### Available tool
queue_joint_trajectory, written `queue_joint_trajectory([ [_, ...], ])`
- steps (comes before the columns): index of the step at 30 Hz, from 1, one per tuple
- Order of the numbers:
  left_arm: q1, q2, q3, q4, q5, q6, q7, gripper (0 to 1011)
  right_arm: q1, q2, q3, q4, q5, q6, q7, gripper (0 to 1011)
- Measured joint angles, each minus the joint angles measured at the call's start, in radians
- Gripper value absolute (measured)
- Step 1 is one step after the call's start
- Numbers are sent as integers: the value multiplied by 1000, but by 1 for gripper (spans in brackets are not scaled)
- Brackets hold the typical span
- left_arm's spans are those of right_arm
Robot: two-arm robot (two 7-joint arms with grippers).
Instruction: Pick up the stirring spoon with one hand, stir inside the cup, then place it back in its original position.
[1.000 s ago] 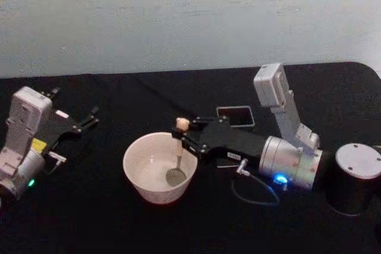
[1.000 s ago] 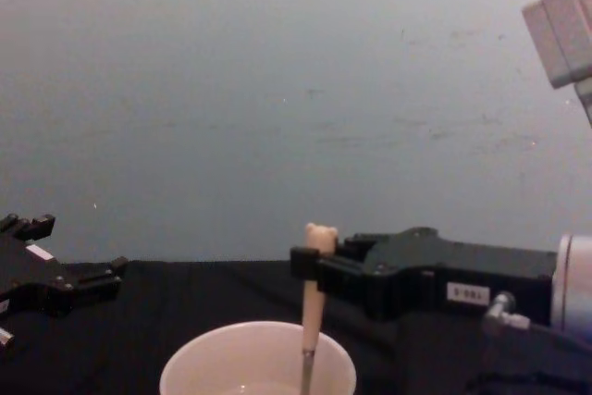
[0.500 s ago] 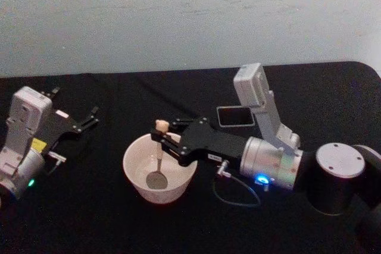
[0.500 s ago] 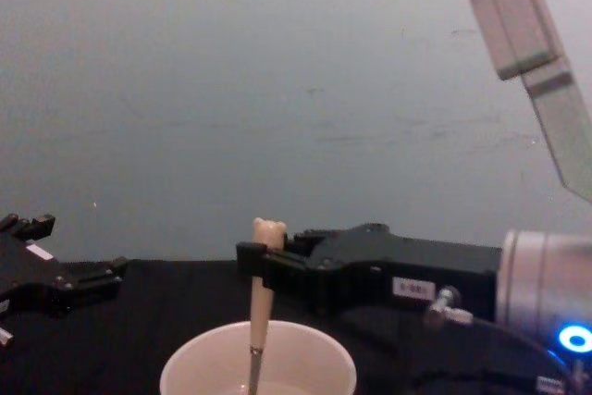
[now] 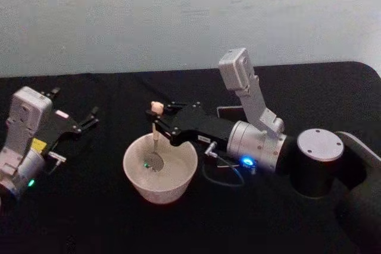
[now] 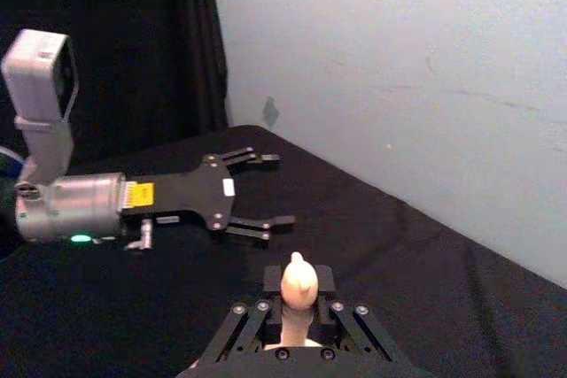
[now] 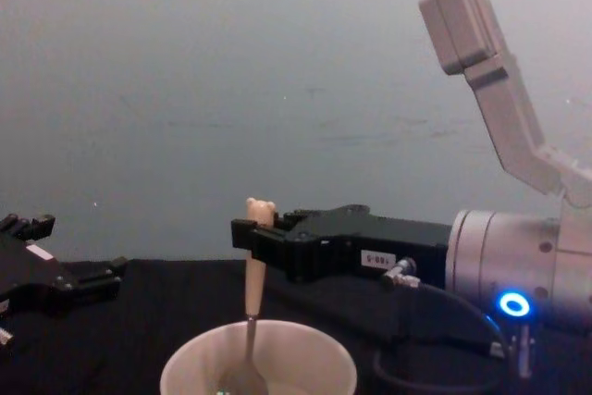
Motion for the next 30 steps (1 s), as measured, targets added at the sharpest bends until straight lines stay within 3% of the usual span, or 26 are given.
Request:
queue_joint_trajectory([
  [6,0,0,0,0,0,0,0,1001,2,8,14,10,-7,-7,0,212],
  [20,0,0,0,0,0,0,0,1001,-50,98,40,-59,-2,-17,50,212],
  [30,0,0,0,0,0,0,0,1002,-76,124,29,-103,23,-5,79,212],
])
